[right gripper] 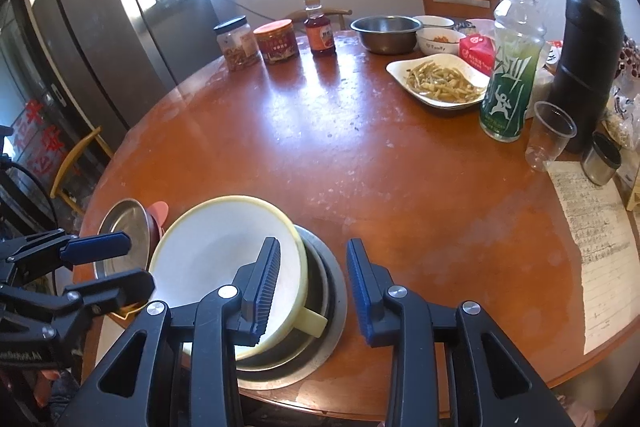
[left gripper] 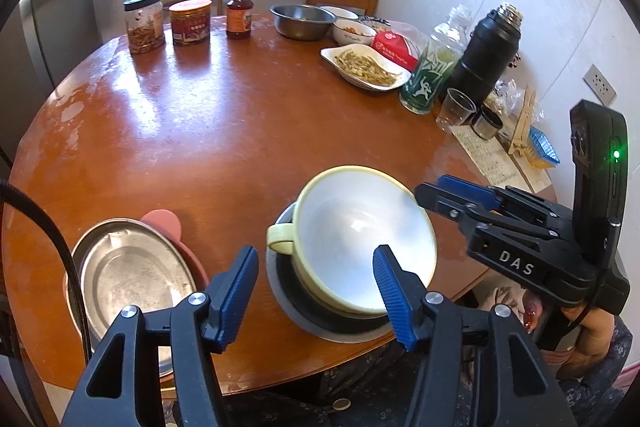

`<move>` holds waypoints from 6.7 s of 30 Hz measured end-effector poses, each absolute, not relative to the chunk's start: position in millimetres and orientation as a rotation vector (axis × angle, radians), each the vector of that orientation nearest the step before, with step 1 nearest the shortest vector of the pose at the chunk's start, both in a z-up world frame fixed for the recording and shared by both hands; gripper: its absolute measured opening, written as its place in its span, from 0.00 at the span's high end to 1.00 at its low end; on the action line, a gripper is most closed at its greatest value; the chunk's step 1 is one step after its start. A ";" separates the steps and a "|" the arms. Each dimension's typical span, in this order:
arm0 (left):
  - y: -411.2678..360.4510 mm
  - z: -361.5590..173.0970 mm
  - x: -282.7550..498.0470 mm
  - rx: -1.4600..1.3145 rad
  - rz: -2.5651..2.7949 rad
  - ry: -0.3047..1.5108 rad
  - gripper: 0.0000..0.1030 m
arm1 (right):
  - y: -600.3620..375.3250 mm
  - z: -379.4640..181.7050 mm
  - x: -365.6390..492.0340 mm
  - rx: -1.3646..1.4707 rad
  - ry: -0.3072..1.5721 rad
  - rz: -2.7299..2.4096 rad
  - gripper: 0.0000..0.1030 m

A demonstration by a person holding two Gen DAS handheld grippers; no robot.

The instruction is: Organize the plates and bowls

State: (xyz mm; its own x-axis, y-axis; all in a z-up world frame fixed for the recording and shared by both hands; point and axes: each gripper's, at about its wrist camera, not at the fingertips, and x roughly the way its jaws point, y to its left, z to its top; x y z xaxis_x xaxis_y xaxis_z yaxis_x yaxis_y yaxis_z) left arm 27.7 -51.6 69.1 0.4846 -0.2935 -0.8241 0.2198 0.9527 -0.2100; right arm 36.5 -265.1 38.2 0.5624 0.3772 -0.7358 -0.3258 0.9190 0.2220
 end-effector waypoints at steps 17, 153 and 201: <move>-5.3 53.0 8.4 -0.156 -0.184 1.053 0.42 | -310.7 35.8 29.9 0.118 0.874 0.395 0.53; 97.7 47.7 1.7 -0.447 -0.161 0.975 0.87 | -188.3 32.0 78.0 0.187 0.948 0.919 0.88; 158.7 18.0 -26.3 -0.487 -0.093 1.012 0.86 | -110.3 3.9 67.7 0.110 1.017 0.958 0.88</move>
